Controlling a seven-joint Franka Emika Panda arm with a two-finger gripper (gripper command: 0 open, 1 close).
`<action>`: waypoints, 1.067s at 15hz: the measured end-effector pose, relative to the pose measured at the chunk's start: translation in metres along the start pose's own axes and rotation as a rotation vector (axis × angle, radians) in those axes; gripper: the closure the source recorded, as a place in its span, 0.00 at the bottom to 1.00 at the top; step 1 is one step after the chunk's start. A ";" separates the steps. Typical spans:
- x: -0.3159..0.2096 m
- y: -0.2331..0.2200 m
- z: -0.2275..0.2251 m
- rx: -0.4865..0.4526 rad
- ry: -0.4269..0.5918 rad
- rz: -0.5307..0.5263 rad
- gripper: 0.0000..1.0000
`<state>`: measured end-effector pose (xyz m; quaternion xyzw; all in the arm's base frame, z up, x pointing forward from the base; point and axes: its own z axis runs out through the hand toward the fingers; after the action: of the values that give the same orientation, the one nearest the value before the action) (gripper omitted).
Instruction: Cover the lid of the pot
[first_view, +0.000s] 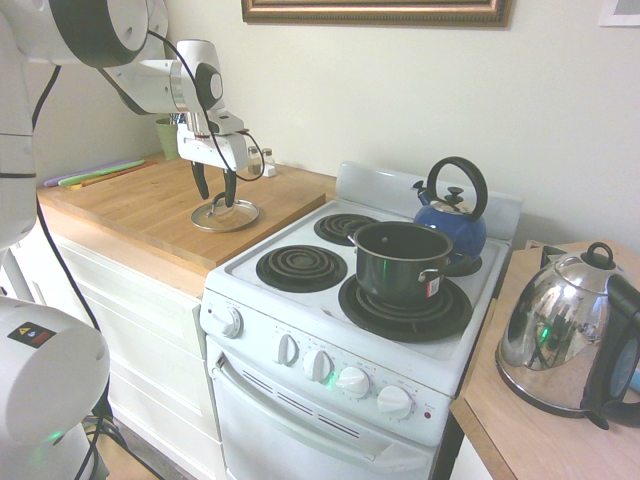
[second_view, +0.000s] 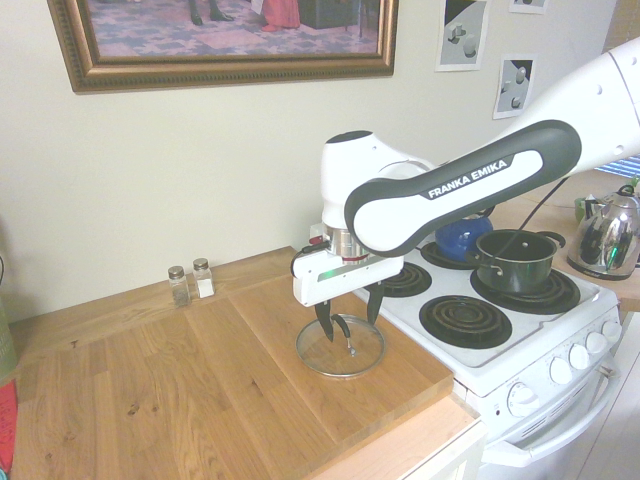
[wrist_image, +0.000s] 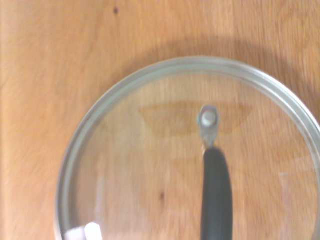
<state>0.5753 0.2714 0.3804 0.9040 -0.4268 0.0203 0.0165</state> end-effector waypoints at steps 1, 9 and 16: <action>0.003 -0.003 0.004 -0.003 -0.001 0.005 0.00; 0.014 -0.008 0.006 0.001 0.003 0.024 1.00; 0.011 -0.009 0.008 -0.001 0.004 0.034 1.00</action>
<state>0.5895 0.2684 0.3730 0.8966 -0.4419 0.0221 0.0177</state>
